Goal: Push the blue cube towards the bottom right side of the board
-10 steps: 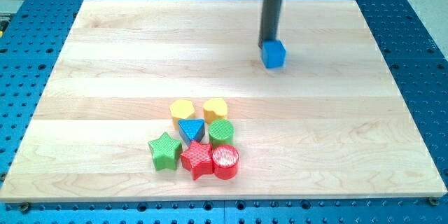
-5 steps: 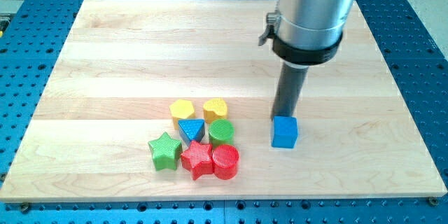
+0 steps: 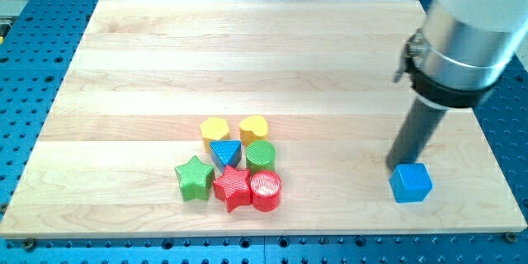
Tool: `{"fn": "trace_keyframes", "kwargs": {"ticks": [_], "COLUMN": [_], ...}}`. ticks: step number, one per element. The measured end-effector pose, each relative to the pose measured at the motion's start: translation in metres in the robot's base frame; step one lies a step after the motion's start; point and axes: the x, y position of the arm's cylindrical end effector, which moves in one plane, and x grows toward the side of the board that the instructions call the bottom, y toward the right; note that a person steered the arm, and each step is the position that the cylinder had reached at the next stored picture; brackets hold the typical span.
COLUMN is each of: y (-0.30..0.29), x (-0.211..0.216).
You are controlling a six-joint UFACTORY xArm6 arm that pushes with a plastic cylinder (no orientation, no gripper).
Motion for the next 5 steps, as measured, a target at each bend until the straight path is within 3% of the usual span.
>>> {"fn": "trace_keyframes", "kwargs": {"ticks": [1,2,4,5], "y": [-0.069,-0.087,-0.030,-0.078], "x": [0.001,0.035,0.051,0.073]}}
